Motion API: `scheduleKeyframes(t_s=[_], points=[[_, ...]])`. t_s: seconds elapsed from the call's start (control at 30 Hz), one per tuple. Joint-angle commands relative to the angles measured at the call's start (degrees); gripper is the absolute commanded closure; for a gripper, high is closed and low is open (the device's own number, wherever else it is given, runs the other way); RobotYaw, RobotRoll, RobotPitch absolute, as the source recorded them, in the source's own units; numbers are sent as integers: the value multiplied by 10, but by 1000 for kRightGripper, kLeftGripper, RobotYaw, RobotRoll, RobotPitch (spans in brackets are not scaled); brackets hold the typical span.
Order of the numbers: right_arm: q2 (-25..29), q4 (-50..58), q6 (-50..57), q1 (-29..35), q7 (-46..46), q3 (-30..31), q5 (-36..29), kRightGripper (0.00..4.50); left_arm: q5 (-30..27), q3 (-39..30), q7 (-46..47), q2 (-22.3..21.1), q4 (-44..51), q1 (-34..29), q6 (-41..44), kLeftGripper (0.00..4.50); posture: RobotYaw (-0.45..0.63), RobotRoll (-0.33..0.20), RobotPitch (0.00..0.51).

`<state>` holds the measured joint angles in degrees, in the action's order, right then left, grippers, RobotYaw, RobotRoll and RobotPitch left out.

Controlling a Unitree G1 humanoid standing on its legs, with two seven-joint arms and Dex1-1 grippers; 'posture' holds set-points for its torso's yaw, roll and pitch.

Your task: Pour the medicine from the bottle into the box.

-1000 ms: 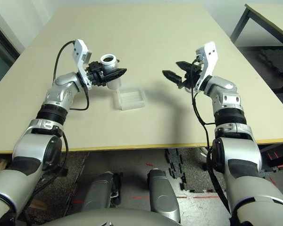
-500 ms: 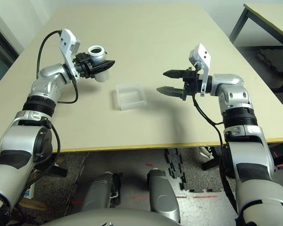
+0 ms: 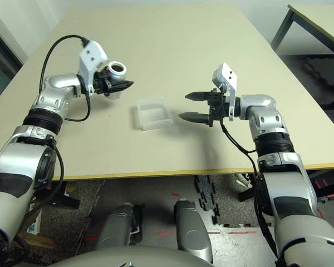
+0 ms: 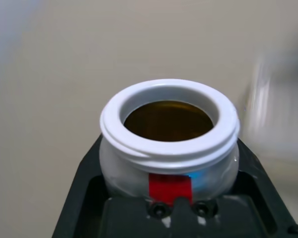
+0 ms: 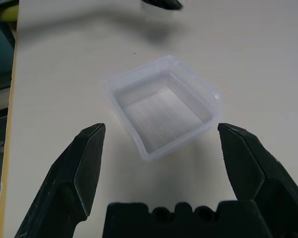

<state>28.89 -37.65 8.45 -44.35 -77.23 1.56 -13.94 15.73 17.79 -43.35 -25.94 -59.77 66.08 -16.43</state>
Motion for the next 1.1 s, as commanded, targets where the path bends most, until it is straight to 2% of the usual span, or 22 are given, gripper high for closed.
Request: scheduleKeyframes(t_s=[0.03,0.1,0.33,0.47,0.53,0.77,0.87,0.93,1.1], points=[[-9,-8,-4,-3,9,-6,-6,0,158,111,123,-2,-38,60,-97,1780,-188,0,78],[-13,-13,-4,-7,13,-8,-6,0,238,177,189,6,-58,95,-143,1780,-185,0,77],[-26,-29,-7,-14,27,-14,-12,0,443,357,370,59,-100,171,-230,1780,-194,0,71],[-31,-31,-10,-12,35,-19,-16,0,509,418,417,79,-121,184,-223,1780,-210,0,71],[-32,-29,-10,-9,38,-21,-17,0,524,429,429,86,-133,189,-212,1780,-215,0,71],[-30,-24,-10,-2,41,-26,-18,0,528,425,429,96,-153,200,-199,1780,-217,0,71],[-32,-29,-13,-4,41,-26,-16,0,490,393,392,98,-159,194,-211,1780,-211,0,71],[-33,-31,-13,-6,41,-25,-16,0,451,356,353,98,-165,187,-214,1780,-206,0,72],[-31,-32,-19,-9,28,-19,-12,0,290,207,188,93,-170,164,-189,1780,-200,0,75]])
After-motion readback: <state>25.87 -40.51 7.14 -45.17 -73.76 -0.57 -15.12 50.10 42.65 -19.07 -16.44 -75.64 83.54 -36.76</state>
